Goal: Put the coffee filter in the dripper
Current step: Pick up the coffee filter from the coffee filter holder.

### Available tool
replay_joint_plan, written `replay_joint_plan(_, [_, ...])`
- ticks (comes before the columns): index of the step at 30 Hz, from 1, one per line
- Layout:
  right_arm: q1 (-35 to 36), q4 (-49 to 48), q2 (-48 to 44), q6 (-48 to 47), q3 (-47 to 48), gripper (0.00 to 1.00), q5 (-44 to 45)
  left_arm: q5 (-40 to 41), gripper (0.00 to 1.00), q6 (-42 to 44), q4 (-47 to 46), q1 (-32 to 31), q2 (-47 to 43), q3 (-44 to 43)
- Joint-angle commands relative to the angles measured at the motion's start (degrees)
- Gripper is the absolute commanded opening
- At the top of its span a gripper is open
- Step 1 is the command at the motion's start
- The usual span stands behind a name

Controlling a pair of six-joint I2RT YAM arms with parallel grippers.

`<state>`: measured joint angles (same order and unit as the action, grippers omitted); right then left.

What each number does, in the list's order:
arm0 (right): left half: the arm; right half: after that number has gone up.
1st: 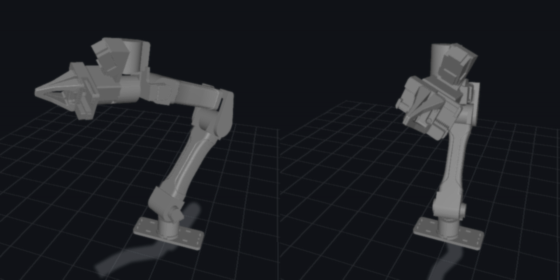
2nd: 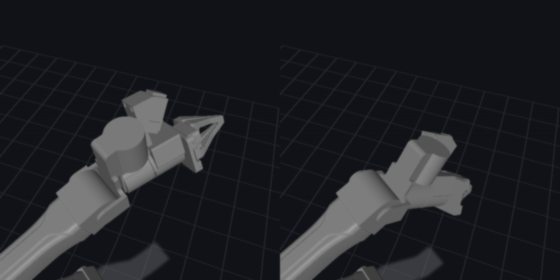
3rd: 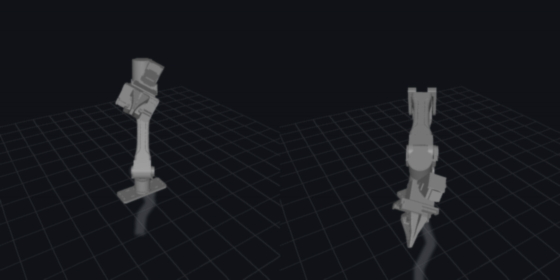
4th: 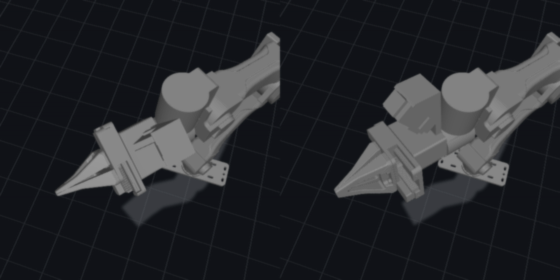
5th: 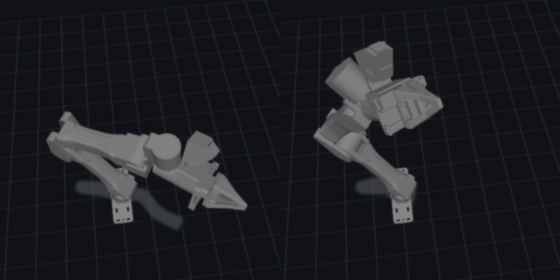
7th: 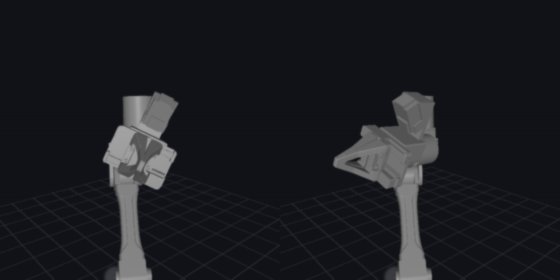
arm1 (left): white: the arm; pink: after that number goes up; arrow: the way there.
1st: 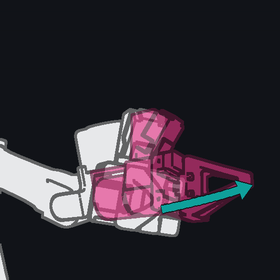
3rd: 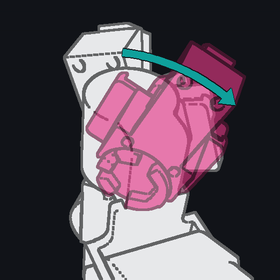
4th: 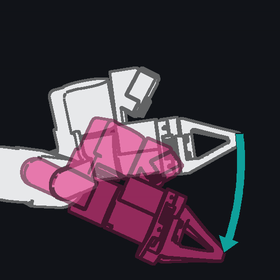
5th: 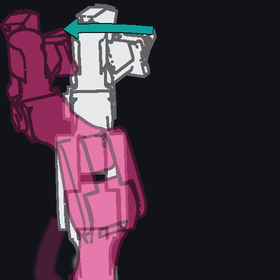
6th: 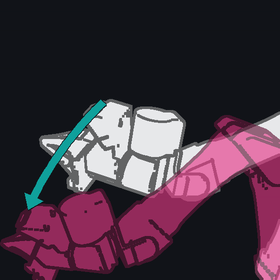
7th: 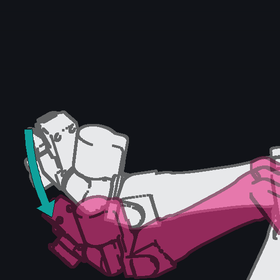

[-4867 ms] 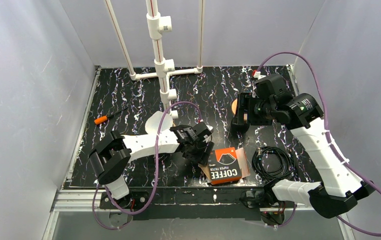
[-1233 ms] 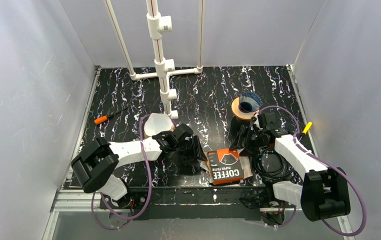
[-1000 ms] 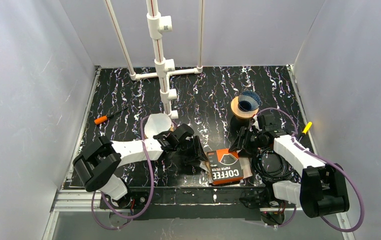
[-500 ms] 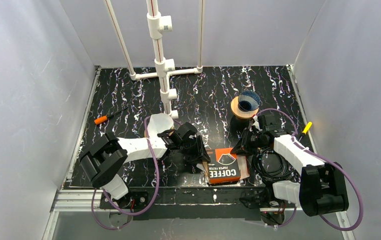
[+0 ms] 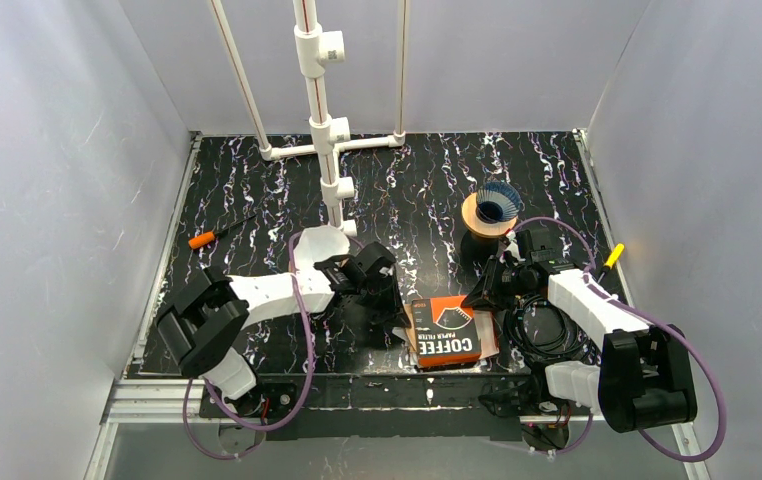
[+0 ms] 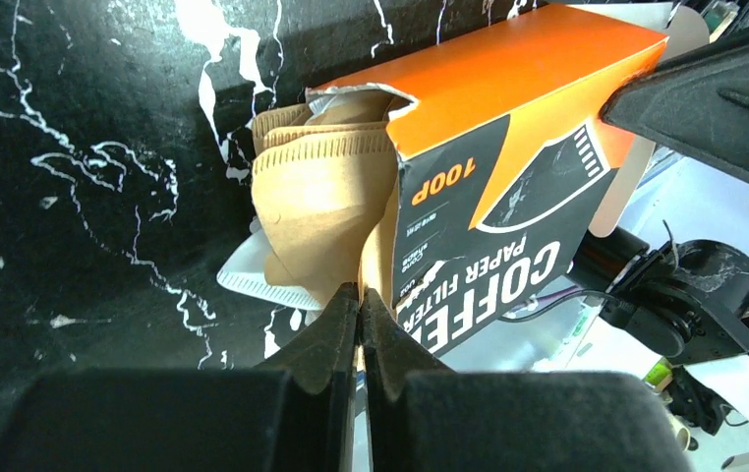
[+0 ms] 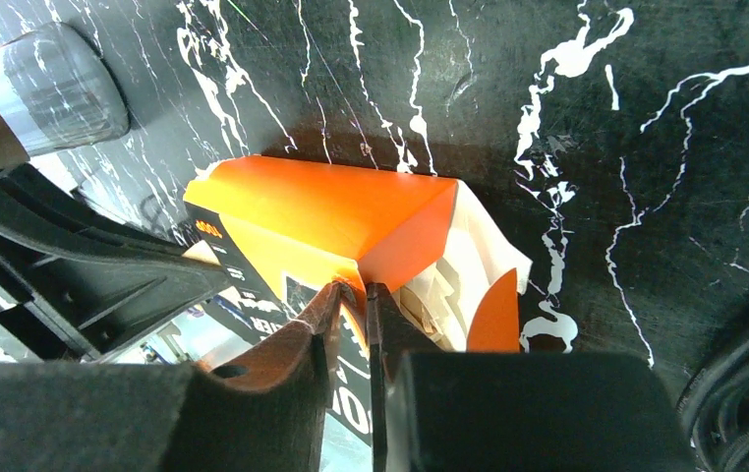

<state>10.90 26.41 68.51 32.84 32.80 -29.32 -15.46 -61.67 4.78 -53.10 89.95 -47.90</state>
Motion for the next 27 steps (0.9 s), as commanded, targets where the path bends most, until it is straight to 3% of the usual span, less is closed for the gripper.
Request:
replay_joint_plan(1, [-0.3, 1.1, -0.5, -1.0, 0.4, 0.24, 2.6, 1.9, 0.00, 5.7, 7.2, 0.2, -3.7, -4.6])
replay_joint_plan(6, [-0.3, 2.3, -1.1, -1.2, 1.8, 0.32, 3.2, 2.8, 0.00, 9.4, 14.3, 0.2, -4.4, -8.1])
replay_joint_plan(20, [-0.3, 14.3, -5.0, -1.1, 12.9, 0.94, 6.4, 4.6, 0.00, 16.0, 29.1, 0.2, -6.8, -15.3])
replay_joint_plan(27, [-0.3, 16.5, -7.4, -0.5, 14.0, 0.98, 6.6, 4.6, 0.00, 18.2, 30.5, 0.2, -7.9, -14.7])
